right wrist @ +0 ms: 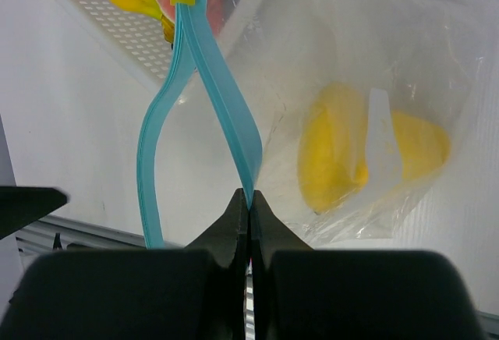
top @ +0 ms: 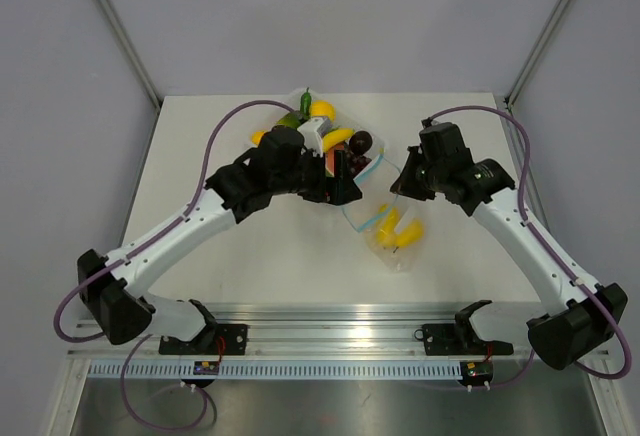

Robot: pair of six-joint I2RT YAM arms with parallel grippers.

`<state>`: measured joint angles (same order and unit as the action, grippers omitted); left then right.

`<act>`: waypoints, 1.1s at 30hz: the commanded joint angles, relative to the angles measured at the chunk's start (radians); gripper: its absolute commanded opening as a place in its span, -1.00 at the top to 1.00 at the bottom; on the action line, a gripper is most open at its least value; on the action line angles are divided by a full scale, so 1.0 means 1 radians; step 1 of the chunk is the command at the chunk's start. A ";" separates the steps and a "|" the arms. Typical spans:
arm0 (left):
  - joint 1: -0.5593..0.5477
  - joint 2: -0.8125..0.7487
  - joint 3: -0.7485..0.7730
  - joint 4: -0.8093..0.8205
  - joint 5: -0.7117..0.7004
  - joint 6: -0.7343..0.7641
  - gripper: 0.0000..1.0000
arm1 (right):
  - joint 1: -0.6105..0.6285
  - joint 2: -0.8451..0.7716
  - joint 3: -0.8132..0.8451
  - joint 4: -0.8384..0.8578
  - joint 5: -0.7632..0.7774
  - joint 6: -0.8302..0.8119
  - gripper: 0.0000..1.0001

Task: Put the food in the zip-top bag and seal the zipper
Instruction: Place the fake fruit in the zipper food storage bag, then adjust the zipper food storage bag at the center of the board.

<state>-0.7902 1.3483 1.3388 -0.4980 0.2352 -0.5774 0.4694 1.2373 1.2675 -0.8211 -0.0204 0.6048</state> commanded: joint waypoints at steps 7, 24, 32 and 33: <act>-0.024 0.179 -0.055 0.058 -0.020 -0.045 -0.06 | 0.003 -0.062 -0.011 0.013 -0.006 0.020 1.00; -0.092 0.439 0.347 -0.143 -0.019 -0.026 1.00 | 0.014 -0.030 -0.048 -0.128 0.206 0.016 1.00; -0.092 0.328 0.378 -0.145 -0.063 0.022 1.00 | 0.012 -0.124 0.033 -0.157 0.180 0.007 1.00; -0.092 0.324 0.385 -0.148 -0.065 0.025 1.00 | 0.014 -0.131 0.062 -0.159 0.169 0.007 1.00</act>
<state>-0.8833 1.7897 1.6550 -0.6857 0.1974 -0.5865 0.4759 1.1774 1.2148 -0.9939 0.1455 0.6106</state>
